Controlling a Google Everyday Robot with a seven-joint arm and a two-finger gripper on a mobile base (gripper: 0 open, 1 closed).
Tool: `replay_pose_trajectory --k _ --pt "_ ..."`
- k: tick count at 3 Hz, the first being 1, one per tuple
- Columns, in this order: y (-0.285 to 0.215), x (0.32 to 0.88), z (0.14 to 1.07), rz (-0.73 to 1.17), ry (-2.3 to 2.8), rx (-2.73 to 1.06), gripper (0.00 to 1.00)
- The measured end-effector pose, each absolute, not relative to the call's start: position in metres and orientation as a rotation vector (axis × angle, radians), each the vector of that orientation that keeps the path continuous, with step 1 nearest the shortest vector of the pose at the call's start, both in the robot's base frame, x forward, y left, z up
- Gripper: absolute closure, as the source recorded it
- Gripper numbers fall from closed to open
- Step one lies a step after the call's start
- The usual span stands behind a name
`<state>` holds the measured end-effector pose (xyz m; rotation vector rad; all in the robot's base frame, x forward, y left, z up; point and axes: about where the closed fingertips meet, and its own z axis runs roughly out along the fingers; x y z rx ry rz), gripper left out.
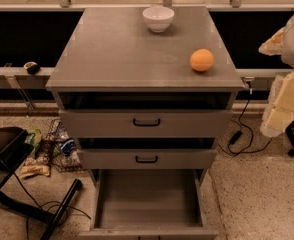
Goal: Place orange into bottom drawer
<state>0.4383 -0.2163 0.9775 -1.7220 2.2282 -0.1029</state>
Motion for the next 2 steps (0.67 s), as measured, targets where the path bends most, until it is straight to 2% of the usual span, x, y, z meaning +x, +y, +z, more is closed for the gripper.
replay_pose_trajectory --k 1,2 --pt "-0.216 0.438 0.977 -0.103 2.228 -1.722 0.0" --pt "-0.211 0.467 0.969 -0.036 2.17 -1.658 0.0"
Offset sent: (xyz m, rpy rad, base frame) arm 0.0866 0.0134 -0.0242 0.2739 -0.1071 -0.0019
